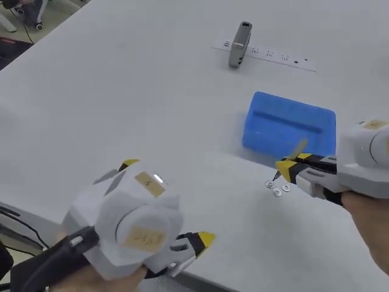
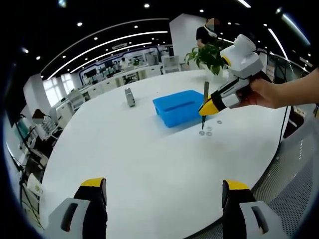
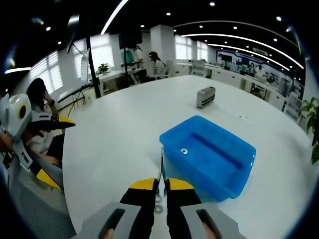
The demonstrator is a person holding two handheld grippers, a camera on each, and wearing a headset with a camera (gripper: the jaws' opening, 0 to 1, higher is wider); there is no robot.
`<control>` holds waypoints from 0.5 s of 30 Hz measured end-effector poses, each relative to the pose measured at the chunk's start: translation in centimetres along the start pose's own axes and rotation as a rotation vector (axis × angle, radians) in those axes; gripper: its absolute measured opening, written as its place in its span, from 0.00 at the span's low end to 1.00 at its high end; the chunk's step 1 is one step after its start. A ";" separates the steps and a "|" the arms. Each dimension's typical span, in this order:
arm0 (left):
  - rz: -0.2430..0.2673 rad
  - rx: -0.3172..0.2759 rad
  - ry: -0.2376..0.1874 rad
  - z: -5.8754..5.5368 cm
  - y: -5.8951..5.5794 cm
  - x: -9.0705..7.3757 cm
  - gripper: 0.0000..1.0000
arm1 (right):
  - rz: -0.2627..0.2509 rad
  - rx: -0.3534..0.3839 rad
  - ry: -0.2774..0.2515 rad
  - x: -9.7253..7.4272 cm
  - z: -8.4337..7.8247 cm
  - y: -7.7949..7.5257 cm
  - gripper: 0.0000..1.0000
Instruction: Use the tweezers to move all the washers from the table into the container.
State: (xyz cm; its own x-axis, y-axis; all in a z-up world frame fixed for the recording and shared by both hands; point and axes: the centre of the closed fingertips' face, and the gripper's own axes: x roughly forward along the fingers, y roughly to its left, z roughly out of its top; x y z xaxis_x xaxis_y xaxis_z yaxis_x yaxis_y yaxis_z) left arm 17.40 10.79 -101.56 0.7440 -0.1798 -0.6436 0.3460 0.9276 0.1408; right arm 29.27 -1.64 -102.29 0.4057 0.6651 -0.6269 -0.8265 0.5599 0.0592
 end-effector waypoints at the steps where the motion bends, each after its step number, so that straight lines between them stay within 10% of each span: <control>1: 0.001 0.001 0.001 0.0 0.0 0.0 0.99 | 0.000 0.002 -0.001 0.0 0.0 0.0 0.04; 15: -0.001 0.001 0.013 -0.2 0.0 0.1 0.98 | -0.015 0.025 -0.002 0.6 -1.0 -0.3 0.03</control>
State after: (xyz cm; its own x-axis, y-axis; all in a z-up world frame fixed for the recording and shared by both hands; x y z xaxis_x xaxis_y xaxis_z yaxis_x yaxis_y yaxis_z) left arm 17.30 10.83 -101.77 0.7363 -0.1762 -0.6534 0.3471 0.9271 0.1411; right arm 29.38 -1.87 -103.47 0.4186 0.6579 -0.6261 -0.8105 0.5816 0.0693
